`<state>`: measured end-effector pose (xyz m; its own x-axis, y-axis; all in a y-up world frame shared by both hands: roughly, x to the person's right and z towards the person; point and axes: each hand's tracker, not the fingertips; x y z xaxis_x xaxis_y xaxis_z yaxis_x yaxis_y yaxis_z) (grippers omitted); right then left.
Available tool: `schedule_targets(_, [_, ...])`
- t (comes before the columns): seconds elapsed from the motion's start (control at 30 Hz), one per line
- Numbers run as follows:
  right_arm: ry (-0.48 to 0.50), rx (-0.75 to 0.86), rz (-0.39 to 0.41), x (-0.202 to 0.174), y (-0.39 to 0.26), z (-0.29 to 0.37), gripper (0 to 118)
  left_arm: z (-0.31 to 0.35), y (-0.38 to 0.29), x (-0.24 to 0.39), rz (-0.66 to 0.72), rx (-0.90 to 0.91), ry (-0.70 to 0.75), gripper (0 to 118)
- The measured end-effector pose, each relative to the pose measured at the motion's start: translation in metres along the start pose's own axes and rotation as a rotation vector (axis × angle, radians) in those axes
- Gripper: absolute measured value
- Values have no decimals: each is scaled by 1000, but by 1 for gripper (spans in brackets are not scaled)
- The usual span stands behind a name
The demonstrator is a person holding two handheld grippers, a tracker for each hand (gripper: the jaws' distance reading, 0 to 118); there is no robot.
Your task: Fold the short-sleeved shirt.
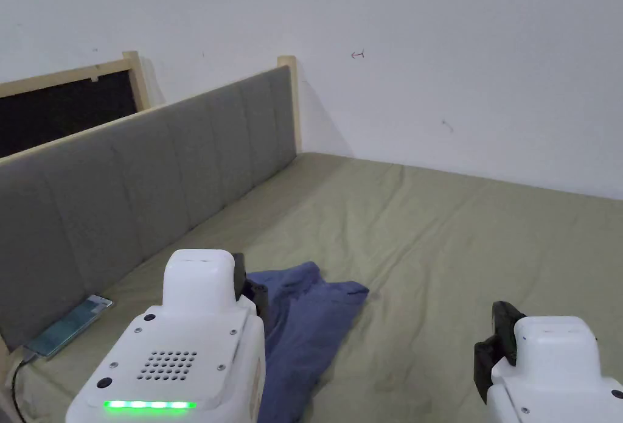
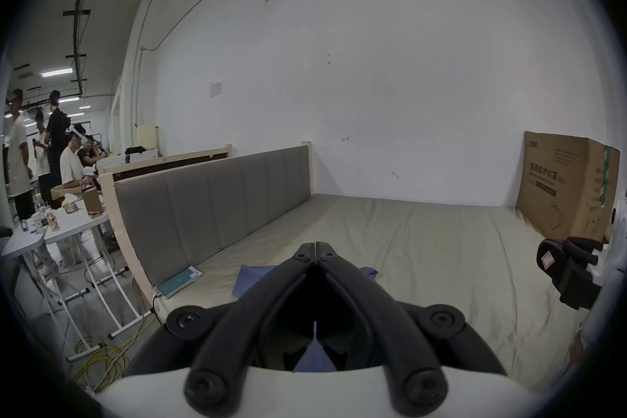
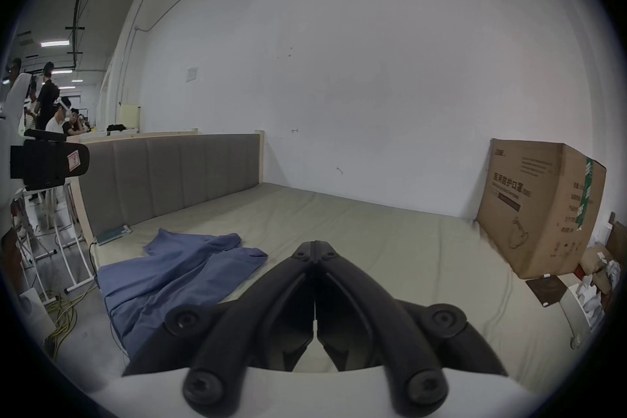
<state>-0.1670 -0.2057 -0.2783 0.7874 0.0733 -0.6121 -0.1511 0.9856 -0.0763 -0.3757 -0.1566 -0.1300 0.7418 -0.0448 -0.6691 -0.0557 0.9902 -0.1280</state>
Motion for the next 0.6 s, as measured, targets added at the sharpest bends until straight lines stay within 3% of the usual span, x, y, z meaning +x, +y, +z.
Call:
schedule_targets(0.2, [17,-25,27,-7,-5,-6,0,-32,-13,-5,23,-125,24,0])
schedule_targets(0.33, [18,-59,35,-7,-15,-12,0,-103,-42,-10,84,-346,-66,0])
schedule_targets(0.47, [13,-114,31,-8,-28,-22,0,-186,-98,-17,148,-560,-57,0])
schedule_targets(0.6, [16,-163,45,-9,-39,-33,0,-247,-150,-18,81,-757,-32,0])
